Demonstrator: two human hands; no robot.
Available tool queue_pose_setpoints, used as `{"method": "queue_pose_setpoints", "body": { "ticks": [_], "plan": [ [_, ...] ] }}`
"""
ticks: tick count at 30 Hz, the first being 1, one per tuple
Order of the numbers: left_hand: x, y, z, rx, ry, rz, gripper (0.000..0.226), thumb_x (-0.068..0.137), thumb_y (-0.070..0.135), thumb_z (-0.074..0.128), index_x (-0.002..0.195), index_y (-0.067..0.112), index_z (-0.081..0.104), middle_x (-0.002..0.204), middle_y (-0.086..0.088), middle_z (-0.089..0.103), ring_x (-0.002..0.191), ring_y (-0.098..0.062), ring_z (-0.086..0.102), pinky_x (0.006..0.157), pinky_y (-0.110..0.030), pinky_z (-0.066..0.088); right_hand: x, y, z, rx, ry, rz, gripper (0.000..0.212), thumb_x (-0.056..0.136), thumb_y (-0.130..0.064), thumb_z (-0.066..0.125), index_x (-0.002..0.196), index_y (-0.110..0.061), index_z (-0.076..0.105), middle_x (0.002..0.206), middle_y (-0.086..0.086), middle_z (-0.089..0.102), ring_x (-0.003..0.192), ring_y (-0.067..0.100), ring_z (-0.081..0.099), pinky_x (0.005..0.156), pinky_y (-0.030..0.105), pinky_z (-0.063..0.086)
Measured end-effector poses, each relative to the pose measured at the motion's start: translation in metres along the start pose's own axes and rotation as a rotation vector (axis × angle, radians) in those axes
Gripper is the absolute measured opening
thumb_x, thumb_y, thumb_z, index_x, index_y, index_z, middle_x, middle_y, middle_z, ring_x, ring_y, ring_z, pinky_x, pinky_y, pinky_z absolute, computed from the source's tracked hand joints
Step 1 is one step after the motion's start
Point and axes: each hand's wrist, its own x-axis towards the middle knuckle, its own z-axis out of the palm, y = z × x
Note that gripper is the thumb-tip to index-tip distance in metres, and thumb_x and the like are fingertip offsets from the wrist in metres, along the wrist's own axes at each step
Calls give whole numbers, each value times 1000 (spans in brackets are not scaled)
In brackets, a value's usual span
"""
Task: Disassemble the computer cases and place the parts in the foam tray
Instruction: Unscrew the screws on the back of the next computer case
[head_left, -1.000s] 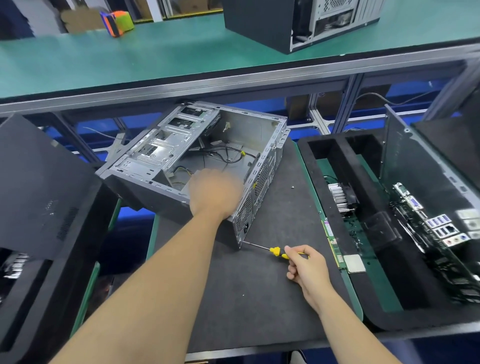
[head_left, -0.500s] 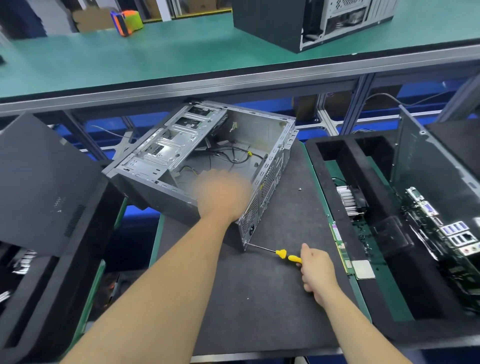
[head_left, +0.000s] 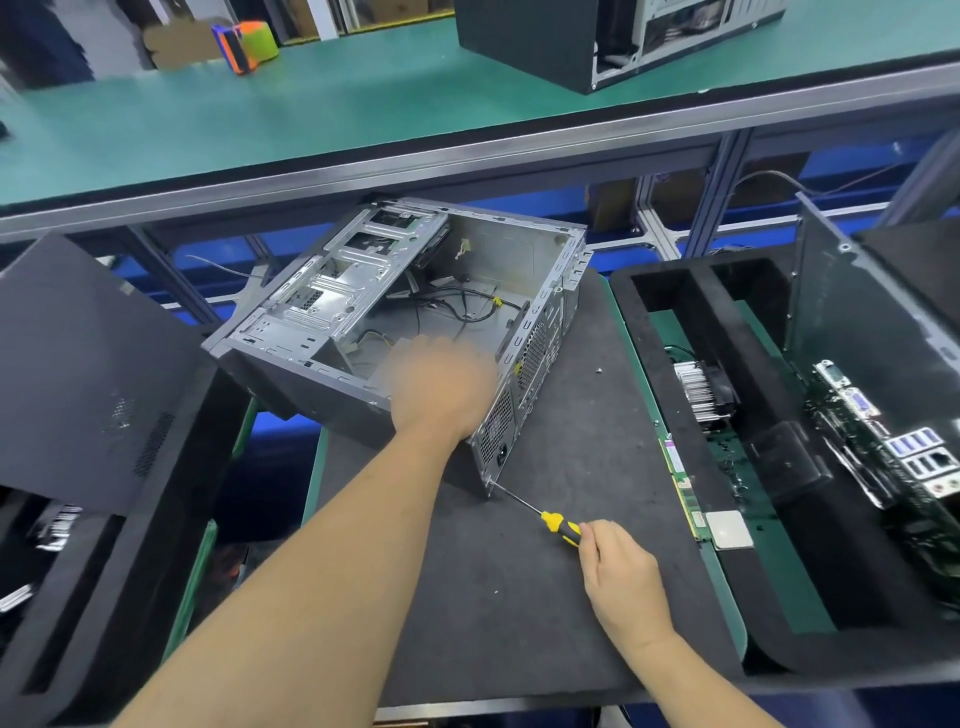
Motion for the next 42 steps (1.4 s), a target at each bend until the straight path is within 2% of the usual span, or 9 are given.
{"method": "queue_pose_setpoints", "body": {
  "ticks": [3,8,13,15,18,22,30,36,42],
  "plan": [
    [-1,0,-2,-13,-10,0,49,99,45,25,111,23,66,127,-1,61,131,-24,39,118,-55,20,8,1,0,133,-55,222,35,101,-20,54,67,-18,49,60,-5,48,55,21,44,52,33,38],
    [-1,-1,-3,-28,-10,-1,49,99,45,26,112,23,67,127,-1,61,132,-23,38,119,-54,19,42,0,-12,950,-86,925,31,94,-24,70,68,-12,56,59,5,49,50,19,41,42,25,32],
    [0,-1,-3,-26,-3,-5,49,99,45,25,109,24,67,125,0,61,129,-23,40,118,-53,21,67,-6,-18,1014,-212,1301,21,99,-28,55,84,-13,53,53,2,39,38,13,28,37,15,21],
    [-1,-1,-3,-25,1,-5,49,98,45,25,109,24,68,124,0,62,129,-23,40,118,-53,22,67,-9,-11,890,-130,1287,31,101,-33,44,78,-13,48,53,2,34,39,14,24,39,18,22],
    [0,-1,-2,-11,8,0,50,100,45,25,112,23,68,124,0,62,128,-23,41,117,-53,22,50,-19,6,507,121,1005,51,105,-31,37,60,-10,45,56,5,48,60,31,47,57,37,41],
    [1,1,0,13,-1,4,49,101,44,25,114,21,67,124,-1,61,129,-24,41,117,-54,22,35,-16,13,399,193,837,55,107,-30,32,57,-10,43,58,6,54,75,35,48,71,40,33],
    [2,-10,-2,-14,1,20,48,100,46,25,105,23,67,117,2,62,128,-23,40,118,-54,22,13,-14,18,325,182,361,41,102,-8,48,66,-22,33,56,-7,31,55,15,30,57,39,22],
    [1,-10,-5,-46,15,0,47,98,47,30,109,26,70,119,2,63,127,-21,42,119,-51,23,32,-7,13,442,65,658,39,103,-23,43,65,-13,42,57,-5,38,60,24,37,55,37,30],
    [-1,-5,-6,-47,5,-15,45,97,44,28,105,24,68,118,2,62,125,-19,43,117,-51,24,51,16,-9,956,-207,857,23,100,-21,60,78,-12,55,68,5,44,49,16,37,44,25,27]
  ]
}}
